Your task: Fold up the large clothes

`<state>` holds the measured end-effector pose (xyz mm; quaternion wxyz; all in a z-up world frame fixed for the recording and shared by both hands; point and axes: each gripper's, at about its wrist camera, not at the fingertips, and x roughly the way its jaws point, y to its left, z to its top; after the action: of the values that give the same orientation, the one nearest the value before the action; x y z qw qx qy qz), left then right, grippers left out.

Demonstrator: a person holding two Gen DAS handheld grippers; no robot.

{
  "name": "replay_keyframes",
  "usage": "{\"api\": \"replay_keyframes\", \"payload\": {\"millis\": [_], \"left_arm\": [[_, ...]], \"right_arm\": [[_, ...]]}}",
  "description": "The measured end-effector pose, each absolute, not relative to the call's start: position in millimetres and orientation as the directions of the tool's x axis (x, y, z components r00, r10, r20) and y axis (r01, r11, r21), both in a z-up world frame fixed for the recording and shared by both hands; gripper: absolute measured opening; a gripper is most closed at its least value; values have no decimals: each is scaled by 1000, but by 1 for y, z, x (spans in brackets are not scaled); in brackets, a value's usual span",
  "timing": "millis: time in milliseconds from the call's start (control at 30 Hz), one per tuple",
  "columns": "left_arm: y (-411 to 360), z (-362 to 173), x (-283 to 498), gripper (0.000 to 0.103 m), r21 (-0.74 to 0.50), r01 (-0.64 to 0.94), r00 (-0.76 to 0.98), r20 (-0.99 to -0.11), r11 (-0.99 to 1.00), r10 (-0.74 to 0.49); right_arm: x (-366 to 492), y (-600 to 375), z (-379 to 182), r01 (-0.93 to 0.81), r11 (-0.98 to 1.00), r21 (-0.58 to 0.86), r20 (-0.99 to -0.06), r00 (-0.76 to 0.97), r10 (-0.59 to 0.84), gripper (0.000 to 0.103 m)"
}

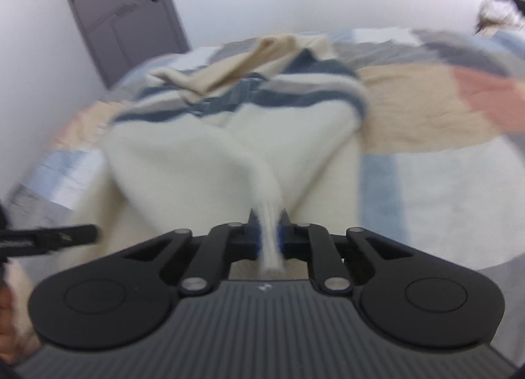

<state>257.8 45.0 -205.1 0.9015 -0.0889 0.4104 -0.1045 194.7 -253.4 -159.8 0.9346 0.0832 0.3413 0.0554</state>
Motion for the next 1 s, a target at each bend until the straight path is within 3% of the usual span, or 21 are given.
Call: {"api": "replay_keyframes", "payload": {"millis": [167,300,333,400,600,700,1000], "left_arm": [[52,-202,258,65,-285,124,639,-710,951,-296],[59,-200,260,65,-329,117,642,-695,937,-324],[61,-198,263,65,-341,110,643,-692,934,-328],[62,-193,270,65,-337,118,656,-679,934,-328],[59,-190,289,65,-269,158,701,-647,950,-299],[65,-200,300,65,-290,147,686,-659,946,-309],[82,-208,312,65,-314,118,735,-610,942,-296]], "right_arm": [[201,-263,-171,19,973,230,-666,732,143,13],[199,-263,-160,45,966,254,-655,743,138,22],[198,-262,-155,52,970,237,-645,756,117,26],[201,-259,-146,52,980,193,-631,771,83,47],[233,-258,-115,37,982,183,-569,819,75,47],[262,-239,-105,-28,985,168,-550,827,117,47],[384,-164,-130,-132,974,183,-602,769,217,47]]}}
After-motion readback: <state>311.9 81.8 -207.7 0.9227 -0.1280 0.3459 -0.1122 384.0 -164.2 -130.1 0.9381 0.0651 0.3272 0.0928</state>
